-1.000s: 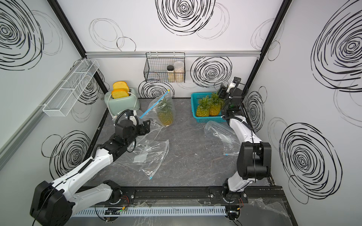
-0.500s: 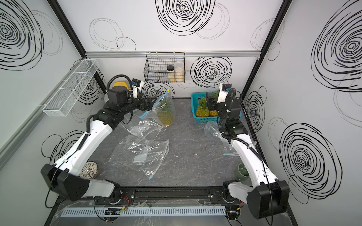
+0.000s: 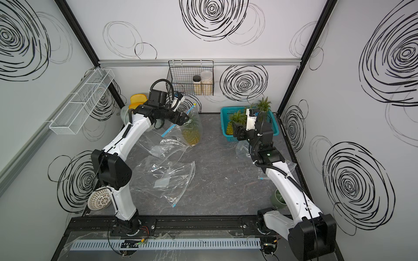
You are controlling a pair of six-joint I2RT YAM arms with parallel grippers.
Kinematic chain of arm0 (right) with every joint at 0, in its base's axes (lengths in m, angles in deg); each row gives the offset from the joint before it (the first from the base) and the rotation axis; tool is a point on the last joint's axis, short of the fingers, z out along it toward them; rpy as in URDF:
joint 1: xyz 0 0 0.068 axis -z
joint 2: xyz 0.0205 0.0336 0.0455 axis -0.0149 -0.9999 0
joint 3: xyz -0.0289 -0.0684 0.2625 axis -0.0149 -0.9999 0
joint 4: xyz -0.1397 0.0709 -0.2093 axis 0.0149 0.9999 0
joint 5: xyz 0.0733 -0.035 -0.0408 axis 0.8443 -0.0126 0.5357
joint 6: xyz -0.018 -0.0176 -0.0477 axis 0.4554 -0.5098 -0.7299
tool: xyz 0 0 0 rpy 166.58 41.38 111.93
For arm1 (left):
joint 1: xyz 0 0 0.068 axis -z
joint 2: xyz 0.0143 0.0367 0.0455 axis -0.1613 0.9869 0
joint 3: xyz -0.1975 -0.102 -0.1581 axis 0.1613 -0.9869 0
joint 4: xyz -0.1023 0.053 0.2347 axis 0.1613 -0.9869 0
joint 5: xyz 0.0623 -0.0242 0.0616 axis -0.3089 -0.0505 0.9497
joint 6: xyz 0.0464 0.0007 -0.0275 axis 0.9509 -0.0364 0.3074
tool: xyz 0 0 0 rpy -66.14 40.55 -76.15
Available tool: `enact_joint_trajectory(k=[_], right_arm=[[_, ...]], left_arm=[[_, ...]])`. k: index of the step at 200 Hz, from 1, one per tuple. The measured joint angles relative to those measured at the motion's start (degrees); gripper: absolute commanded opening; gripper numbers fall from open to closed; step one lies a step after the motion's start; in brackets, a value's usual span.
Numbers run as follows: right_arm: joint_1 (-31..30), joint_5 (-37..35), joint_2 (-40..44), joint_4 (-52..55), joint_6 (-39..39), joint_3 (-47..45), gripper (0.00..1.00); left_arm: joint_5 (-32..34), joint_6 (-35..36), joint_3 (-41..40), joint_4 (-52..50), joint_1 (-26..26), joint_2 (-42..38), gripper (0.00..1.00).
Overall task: Open the zip-top bag and take out the pineapple
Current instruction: Pick up the zipper food storage bag at the center of the board.
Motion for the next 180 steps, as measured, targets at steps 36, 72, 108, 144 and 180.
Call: enact_joint_trajectory(k=[36,72,108,144,180], right_arm=[[-0.02,-0.22,-0.79,-0.24,0.26,-0.85,0.73],[-0.02,-1.18,-0.87,-0.39,0.63,-1.66,0.73],[-0.02,-1.73,-0.22,-0.63,1.03,-2.78,0.73],[0.0,-1.88,2.34,-0.5,1.14,-4.7,0.73],[0.11,-2.43,6.6,-0.26,1.14,-5.88,0.73]], left_arm=[[-0.48,1.9,2.16,-2.27,0.94,3.02,0.4],[0.66,2.89,4.96,-3.3,2.71,6.03,0.0],[5.51,3.65,5.88,-4.2,5.62,6.19,0.0],[13.33,6.82,6.36,-4.9,11.5,5.68,0.0],[19.45,9.4,7.72,-9.2,17.66,4.57,0.0]])
